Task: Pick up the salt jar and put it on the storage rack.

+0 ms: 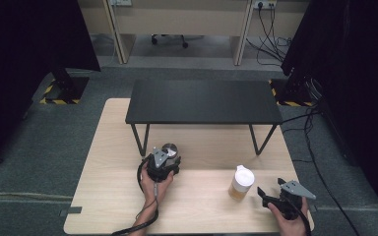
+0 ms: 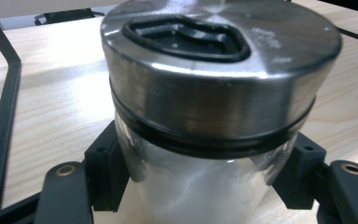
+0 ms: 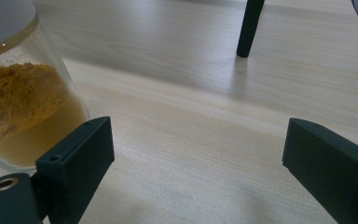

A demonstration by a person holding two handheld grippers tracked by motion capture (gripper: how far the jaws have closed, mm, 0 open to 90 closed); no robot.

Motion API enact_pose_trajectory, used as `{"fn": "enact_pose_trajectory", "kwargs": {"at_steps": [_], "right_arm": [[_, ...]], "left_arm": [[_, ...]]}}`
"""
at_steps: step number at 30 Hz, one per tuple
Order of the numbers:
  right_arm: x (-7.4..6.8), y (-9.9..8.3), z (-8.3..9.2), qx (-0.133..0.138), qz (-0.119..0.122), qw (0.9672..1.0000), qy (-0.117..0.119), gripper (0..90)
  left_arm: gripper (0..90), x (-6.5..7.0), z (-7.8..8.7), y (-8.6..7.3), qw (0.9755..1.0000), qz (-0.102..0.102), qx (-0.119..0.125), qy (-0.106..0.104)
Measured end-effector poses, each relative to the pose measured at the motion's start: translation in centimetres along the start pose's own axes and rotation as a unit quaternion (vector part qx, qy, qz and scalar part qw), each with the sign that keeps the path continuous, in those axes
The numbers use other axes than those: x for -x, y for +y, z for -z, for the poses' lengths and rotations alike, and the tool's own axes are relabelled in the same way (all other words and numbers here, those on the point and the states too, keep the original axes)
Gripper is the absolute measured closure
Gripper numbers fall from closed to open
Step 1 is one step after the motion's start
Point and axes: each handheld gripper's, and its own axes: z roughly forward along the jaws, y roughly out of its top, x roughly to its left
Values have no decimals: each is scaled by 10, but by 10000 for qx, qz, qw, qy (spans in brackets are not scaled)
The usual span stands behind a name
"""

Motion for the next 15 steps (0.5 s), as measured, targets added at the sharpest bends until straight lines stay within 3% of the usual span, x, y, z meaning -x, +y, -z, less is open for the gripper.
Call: {"fn": "enact_pose_trajectory", "kwargs": {"at_steps": [6, 15], "right_arm": [[0, 0, 0, -2, 3, 10000, -13, 91], [-1, 0, 0, -3, -2, 10000, -25, 91]], "left_arm": [[313, -1, 18, 4, 9998, 2, 183, -89], [313, -3, 48, 22, 9993, -168, 321, -111]]}}
